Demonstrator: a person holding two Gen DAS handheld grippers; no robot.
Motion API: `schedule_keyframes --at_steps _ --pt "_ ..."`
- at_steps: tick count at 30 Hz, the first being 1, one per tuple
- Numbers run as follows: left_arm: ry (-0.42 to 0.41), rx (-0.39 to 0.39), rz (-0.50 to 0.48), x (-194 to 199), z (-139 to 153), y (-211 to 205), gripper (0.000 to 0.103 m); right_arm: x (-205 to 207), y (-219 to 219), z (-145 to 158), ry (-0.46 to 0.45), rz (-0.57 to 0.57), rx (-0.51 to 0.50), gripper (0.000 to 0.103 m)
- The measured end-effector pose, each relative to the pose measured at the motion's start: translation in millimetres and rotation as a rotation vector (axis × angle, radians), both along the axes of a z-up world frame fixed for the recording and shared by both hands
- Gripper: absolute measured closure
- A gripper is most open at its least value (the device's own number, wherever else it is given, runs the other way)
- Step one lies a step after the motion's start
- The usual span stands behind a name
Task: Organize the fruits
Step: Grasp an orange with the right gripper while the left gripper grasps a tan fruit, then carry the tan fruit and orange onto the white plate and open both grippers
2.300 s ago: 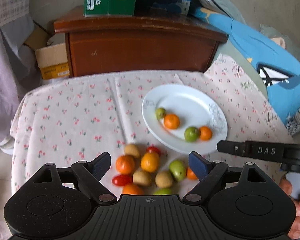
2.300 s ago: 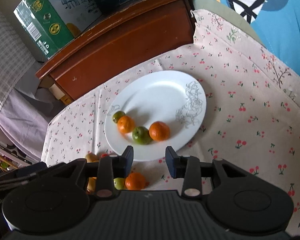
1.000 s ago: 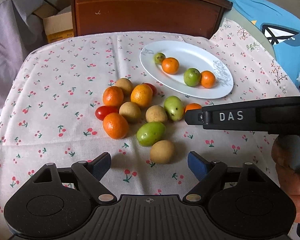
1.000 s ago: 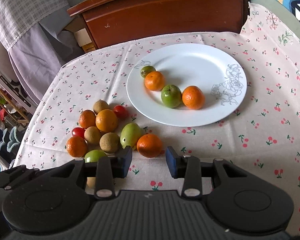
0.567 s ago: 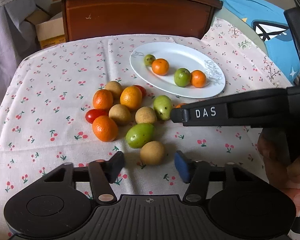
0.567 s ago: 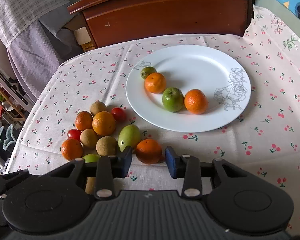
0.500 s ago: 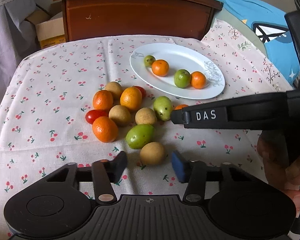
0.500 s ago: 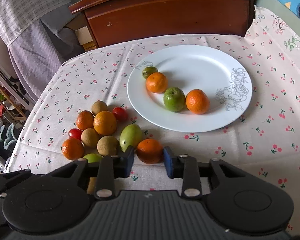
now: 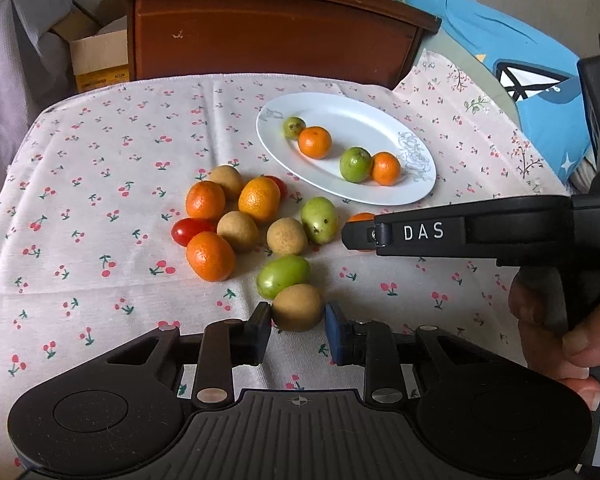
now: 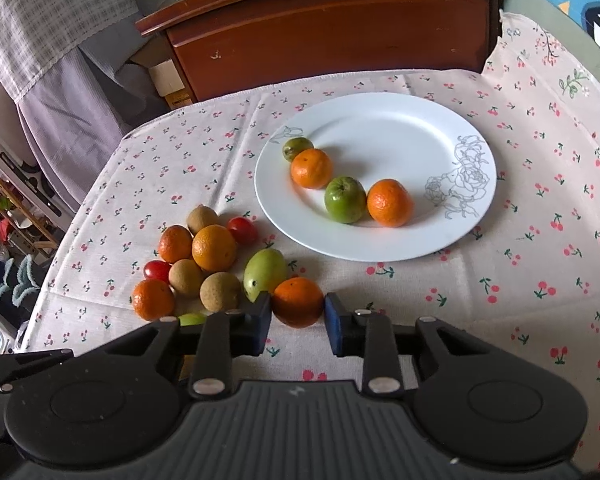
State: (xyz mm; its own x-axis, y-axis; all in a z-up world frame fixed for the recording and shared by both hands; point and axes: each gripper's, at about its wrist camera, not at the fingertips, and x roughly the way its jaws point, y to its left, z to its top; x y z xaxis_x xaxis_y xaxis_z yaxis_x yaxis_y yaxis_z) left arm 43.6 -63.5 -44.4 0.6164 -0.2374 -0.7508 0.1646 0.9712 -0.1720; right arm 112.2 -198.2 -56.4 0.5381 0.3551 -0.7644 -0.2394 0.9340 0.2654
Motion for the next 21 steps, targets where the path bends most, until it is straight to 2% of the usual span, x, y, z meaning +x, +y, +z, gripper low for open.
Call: schedule_keyframes --at_steps 12,21 --pt "-0.051 -0.016 0.023 0 18 7 0.077 -7 -3 13 -0.024 -0.008 0.03 0.075" --pt "-0.101 -0.022 0.084 16 39 17 0.077 -7 -9 24 -0.05 -0.028 0.062 0.075"
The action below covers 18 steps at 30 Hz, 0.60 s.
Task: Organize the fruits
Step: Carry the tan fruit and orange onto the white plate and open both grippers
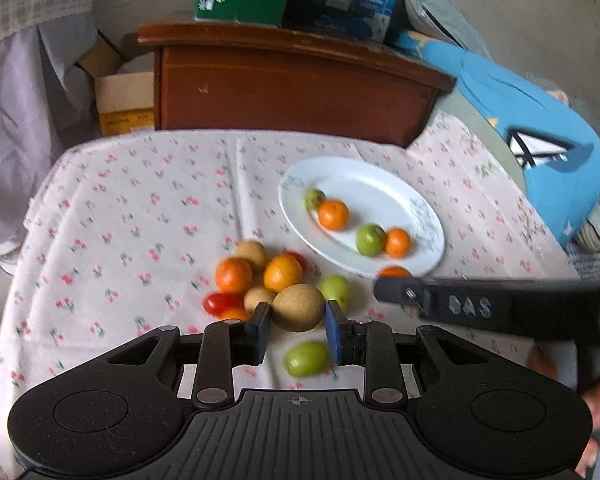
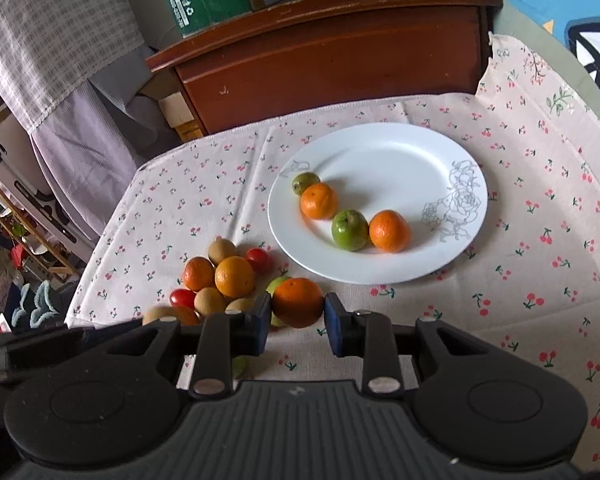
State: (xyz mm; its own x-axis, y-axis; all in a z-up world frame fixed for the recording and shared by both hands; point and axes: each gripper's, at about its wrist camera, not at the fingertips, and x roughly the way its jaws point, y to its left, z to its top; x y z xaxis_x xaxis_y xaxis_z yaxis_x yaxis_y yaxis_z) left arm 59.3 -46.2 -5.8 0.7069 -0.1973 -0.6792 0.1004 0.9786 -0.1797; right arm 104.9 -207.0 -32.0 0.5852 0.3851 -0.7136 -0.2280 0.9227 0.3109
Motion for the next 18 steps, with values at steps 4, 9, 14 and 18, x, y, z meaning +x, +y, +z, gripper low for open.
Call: schedule_keyframes --at_steps 4,9,14,18 --pt "-0.006 -0.013 0.025 9 9 6 0.077 -1 -1 5 -0.01 -0.005 0.006 0.074" --pt "-0.048 -0.01 0.026 17 28 9 0.077 -4 -7 22 -0.048 -0.023 0.018 0.074" --pt "-0.081 -0.006 0.005 32 45 9 0.077 0 -23 47 -0.086 -0.091 0.042 0.074" --pt "-0.097 0.014 -0.028 50 53 8 0.077 6 -38 65 -0.12 -0.135 0.053 0.074"
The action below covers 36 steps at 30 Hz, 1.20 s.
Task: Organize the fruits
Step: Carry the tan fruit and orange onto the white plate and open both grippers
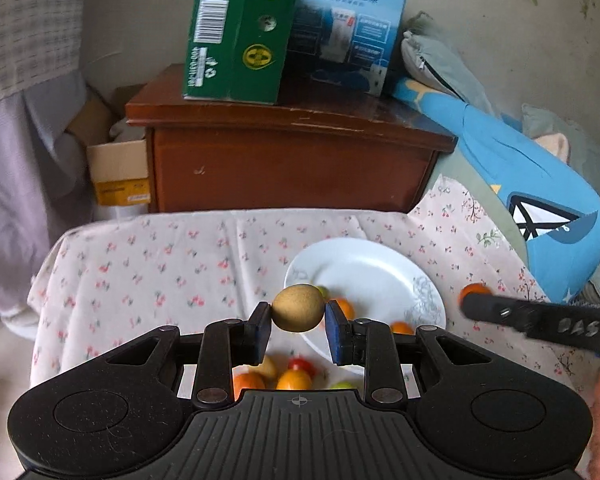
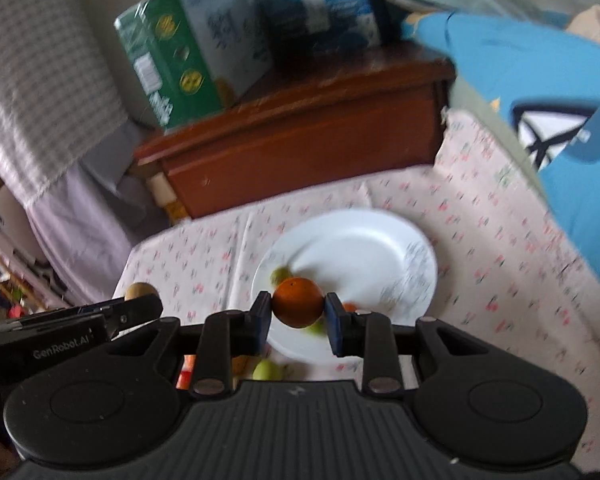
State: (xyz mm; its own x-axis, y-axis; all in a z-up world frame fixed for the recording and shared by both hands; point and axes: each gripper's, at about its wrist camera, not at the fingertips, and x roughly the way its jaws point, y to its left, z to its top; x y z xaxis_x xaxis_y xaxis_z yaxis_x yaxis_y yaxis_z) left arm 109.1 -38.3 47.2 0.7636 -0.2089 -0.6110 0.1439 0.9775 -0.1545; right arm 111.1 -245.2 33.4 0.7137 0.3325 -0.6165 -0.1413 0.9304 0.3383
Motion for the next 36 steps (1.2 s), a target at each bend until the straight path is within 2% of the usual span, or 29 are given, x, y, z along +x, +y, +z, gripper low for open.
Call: schedule_keyframes --at_steps 7,21,28,36 --pt "0.046 -0.036 -0.016 36 -6 -3 0.077 16 -18 4 0.012 -0.047 0.058 0.074" --pt "0.102 -0.008 -0.144 93 -42 -39 0.077 49 -25 -44 0.175 -0.164 0.098 0.074" --pt "0.125 0.008 -0.19 110 -60 -53 0.077 62 -31 -65 0.242 -0.224 0.095 0.074" --pt "0.13 0.024 -0.206 115 -68 -65 0.074 71 -34 -77 0.264 -0.253 0.12 0.073"
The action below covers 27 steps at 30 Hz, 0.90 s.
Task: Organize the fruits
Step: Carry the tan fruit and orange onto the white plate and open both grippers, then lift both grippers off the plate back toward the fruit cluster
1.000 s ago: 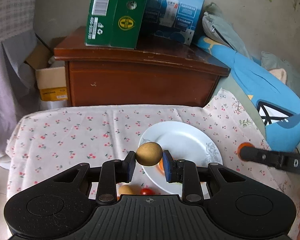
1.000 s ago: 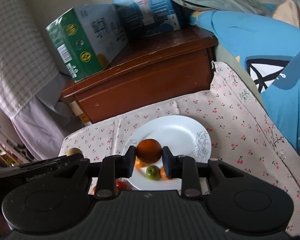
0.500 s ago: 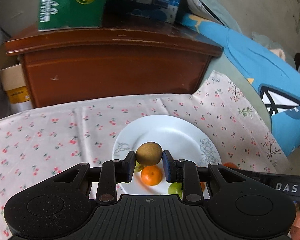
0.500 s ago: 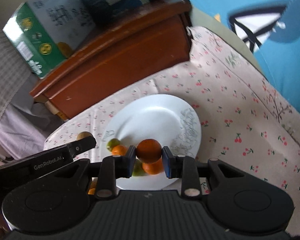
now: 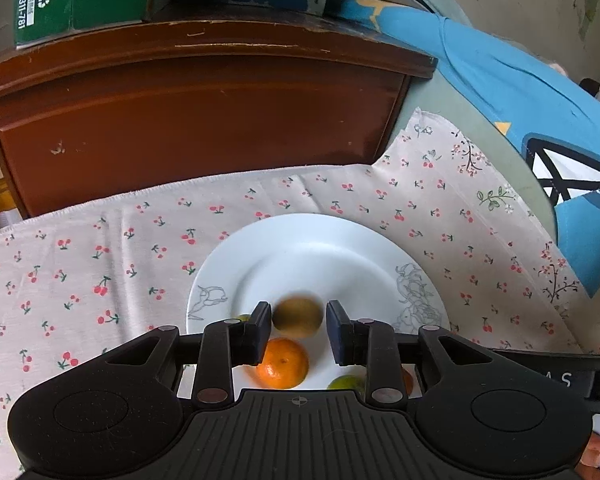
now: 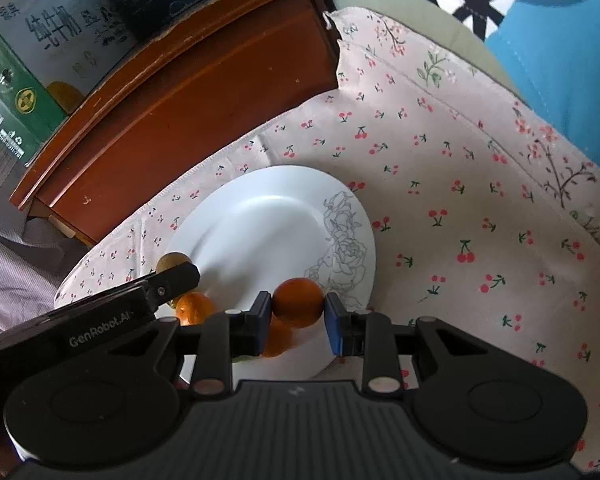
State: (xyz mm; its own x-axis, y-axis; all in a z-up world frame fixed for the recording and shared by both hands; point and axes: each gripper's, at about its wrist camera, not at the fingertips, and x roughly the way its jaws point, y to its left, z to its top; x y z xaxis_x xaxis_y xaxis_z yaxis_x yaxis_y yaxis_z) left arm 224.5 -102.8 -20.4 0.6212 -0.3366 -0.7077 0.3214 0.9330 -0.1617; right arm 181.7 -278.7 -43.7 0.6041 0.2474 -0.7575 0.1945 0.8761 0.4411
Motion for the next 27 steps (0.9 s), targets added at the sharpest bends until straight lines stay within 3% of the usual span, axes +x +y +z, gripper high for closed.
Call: schedule_keyframes --at_steps 6,9,14,17,27 --pt "-0.014 -0.031 0.01 -3 12 3 0.071 0 -2 4 -0.018 -0.011 0.032 0.072" --pt "-0.042 -0.025 0.036 -9 24 7 0.047 -2 -2 9 -0.033 -0.014 0.037 0.072" --pt "-0.09 0.003 0.085 -18 45 15 0.034 -3 -4 17 -0.058 -0.019 0.053 0.071" --pt "-0.109 -0.001 0.106 -26 54 25 0.032 -5 -4 20 -0.071 -0.012 0.059 0.071" --pt "-0.051 -0.004 0.168 -53 63 50 0.025 -15 6 25 -0.092 0.052 0.04 0.07"
